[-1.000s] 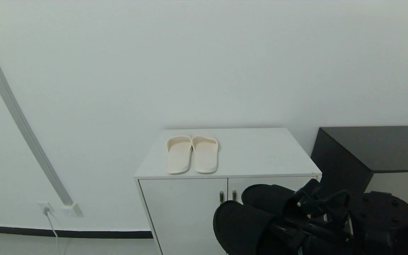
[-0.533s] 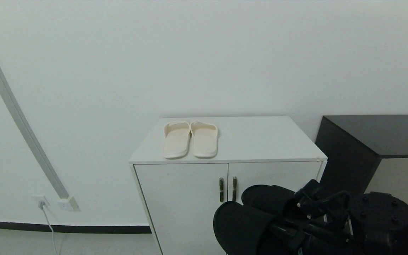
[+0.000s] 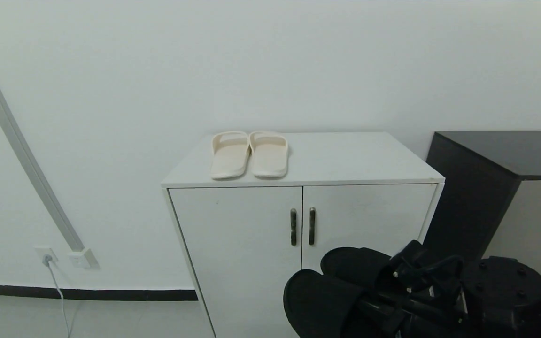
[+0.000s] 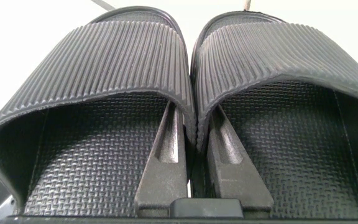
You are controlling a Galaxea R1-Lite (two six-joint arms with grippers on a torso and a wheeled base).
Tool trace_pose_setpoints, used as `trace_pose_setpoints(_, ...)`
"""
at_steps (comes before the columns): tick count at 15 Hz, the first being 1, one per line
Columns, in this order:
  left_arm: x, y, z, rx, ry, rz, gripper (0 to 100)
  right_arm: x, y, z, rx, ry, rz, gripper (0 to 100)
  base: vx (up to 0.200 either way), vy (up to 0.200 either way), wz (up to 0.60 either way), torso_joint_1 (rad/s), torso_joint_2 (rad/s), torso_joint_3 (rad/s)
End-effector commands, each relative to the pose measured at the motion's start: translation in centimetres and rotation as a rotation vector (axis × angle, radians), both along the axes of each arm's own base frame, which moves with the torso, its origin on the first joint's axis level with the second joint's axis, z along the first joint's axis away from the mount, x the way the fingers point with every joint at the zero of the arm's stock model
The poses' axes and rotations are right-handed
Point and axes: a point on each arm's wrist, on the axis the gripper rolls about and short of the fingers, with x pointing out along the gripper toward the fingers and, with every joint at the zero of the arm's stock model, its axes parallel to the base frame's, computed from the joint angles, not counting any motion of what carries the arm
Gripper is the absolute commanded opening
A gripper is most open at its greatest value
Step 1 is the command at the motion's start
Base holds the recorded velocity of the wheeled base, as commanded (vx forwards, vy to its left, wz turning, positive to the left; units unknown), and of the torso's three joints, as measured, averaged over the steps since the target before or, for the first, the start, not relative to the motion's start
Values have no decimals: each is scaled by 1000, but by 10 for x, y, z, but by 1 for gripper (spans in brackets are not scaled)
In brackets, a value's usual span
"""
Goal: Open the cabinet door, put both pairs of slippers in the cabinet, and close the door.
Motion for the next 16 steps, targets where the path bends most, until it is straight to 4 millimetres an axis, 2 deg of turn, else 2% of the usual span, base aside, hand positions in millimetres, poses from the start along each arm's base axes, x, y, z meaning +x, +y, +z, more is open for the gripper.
trace_pose_setpoints(1, 0, 0, 0, 0, 1, 0, 100, 0, 1, -3, -10, 8, 1, 0, 0, 0, 0, -168, 496, 320)
trace_pose_setpoints(7, 0, 0, 0, 0, 3, 1, 100, 1, 2, -4, -11, 10, 3, 0, 0, 0, 0, -150, 479, 331)
trace_pose_setpoints(13, 0, 0, 0, 0, 3, -2, 100, 0, 1, -1, 5, -7, -1, 0, 0, 0, 0, -89, 459, 355)
trace_pose_setpoints(16, 0, 0, 0, 0, 3, 0, 100, 0, 0, -2, 13, -14, -1, 0, 0, 0, 0, 2, 141, 101)
